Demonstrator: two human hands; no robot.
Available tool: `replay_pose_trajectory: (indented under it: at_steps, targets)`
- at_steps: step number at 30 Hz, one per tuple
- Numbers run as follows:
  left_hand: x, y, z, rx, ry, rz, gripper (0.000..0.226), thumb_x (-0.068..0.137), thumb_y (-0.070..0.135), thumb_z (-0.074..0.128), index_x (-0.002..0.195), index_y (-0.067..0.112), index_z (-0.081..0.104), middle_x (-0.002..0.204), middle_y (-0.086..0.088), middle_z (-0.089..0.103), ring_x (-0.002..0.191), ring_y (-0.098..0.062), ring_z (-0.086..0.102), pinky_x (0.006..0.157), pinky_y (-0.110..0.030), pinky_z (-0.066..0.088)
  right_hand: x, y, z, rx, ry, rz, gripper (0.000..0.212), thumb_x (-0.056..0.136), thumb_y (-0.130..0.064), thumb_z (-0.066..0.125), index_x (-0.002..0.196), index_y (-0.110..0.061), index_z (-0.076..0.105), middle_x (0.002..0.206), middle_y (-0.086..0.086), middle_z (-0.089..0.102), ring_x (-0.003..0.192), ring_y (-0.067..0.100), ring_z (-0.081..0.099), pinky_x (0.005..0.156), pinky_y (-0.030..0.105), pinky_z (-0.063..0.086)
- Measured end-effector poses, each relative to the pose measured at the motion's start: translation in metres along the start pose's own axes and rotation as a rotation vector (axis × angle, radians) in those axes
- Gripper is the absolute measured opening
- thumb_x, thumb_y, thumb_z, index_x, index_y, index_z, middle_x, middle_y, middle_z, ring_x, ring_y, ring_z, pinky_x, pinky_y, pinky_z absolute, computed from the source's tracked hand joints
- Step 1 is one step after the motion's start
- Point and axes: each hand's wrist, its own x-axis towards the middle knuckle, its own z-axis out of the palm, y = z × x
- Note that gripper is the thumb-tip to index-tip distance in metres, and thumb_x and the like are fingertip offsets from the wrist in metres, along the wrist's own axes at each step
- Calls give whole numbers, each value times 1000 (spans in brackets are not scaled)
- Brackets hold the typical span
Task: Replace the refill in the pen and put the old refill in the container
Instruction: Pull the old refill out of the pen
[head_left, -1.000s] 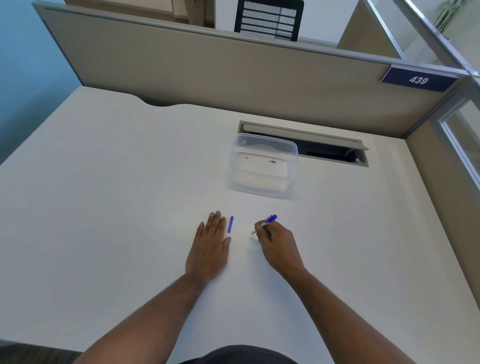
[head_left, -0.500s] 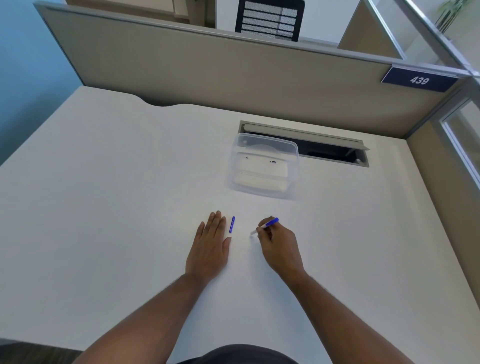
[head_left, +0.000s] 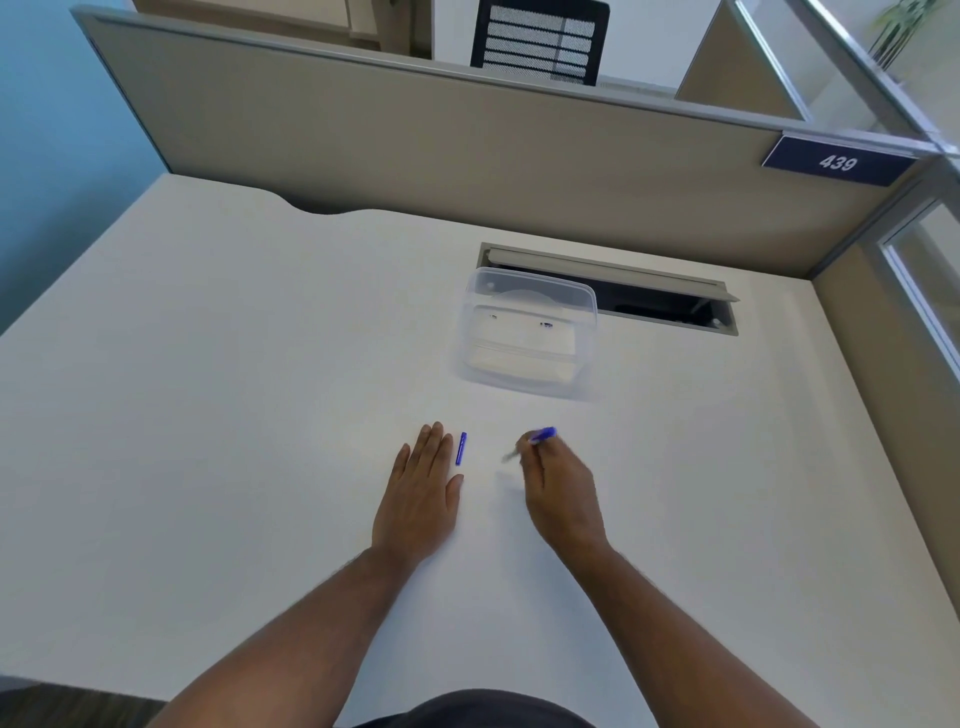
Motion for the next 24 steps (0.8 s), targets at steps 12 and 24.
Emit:
replay_pose_trajectory:
  at_steps: [12, 24]
  targets:
    - [0, -2, 2, 8, 7, 5, 57, 100, 36, 28, 152, 12, 29, 163, -6, 25, 151, -19, 15, 122, -41, 19, -1, 2, -3, 44, 4, 79, 27, 106, -27, 42, 95, -11, 60, 85, 6, 72, 85, 26, 69, 78, 46, 56]
    - [0, 0, -1, -13, 12, 13, 56, 100, 35, 28, 152, 12, 30, 163, -7, 24, 151, -20, 15, 122, -41, 18, -13, 9, -3, 71, 142, -26, 20, 104, -33, 39, 106, -28, 59, 90, -6, 68, 83, 16, 66, 74, 33, 54]
